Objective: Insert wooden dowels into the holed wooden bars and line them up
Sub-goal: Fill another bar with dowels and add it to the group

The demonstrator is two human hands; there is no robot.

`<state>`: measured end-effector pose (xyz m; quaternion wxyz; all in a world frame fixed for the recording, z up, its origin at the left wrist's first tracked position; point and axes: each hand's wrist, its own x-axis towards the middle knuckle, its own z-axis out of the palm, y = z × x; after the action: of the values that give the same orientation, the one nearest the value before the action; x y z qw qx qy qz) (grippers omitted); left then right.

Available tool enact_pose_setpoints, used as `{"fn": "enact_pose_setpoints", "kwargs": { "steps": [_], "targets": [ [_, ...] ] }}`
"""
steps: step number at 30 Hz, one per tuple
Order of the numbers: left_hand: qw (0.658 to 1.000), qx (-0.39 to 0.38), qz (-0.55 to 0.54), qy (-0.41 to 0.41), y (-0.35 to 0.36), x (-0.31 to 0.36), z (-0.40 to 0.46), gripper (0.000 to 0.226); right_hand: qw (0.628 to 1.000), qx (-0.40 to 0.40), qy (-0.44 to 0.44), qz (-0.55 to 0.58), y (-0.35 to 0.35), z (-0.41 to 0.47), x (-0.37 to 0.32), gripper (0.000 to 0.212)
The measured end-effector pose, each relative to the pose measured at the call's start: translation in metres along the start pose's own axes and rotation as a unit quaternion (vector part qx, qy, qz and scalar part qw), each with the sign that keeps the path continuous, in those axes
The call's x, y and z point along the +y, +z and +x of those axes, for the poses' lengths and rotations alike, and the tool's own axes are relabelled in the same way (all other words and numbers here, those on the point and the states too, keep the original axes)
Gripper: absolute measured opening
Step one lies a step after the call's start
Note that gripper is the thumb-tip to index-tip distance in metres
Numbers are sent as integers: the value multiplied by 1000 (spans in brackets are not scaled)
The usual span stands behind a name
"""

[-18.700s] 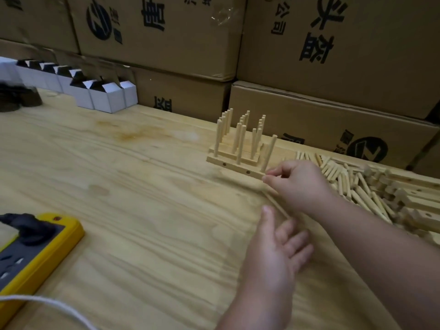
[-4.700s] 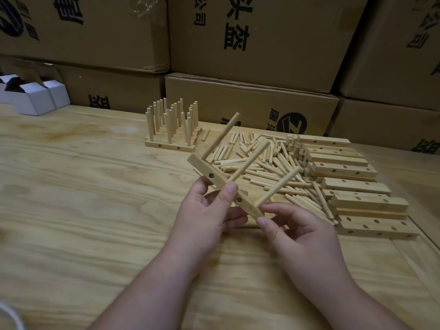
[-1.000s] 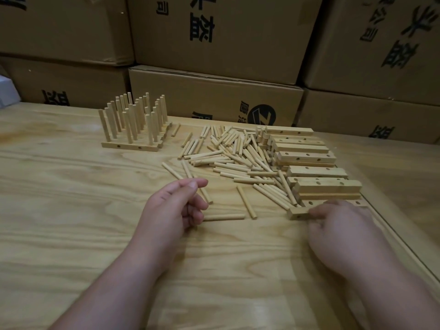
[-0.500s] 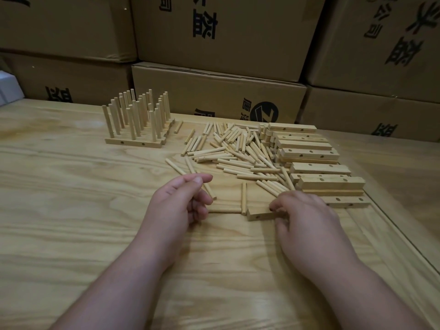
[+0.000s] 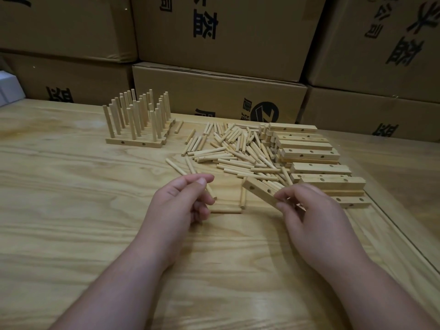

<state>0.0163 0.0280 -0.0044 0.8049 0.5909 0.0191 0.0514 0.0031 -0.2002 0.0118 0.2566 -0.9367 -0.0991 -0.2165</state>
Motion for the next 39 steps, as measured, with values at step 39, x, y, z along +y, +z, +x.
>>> {"fn": "enact_pose_setpoints", "kwargs": {
  "steps": [39],
  "targets": [
    [995,71,-52,-34,-3,-1,6,32,996,-43,-3,80,44,9,-16,11]
  ]
}}
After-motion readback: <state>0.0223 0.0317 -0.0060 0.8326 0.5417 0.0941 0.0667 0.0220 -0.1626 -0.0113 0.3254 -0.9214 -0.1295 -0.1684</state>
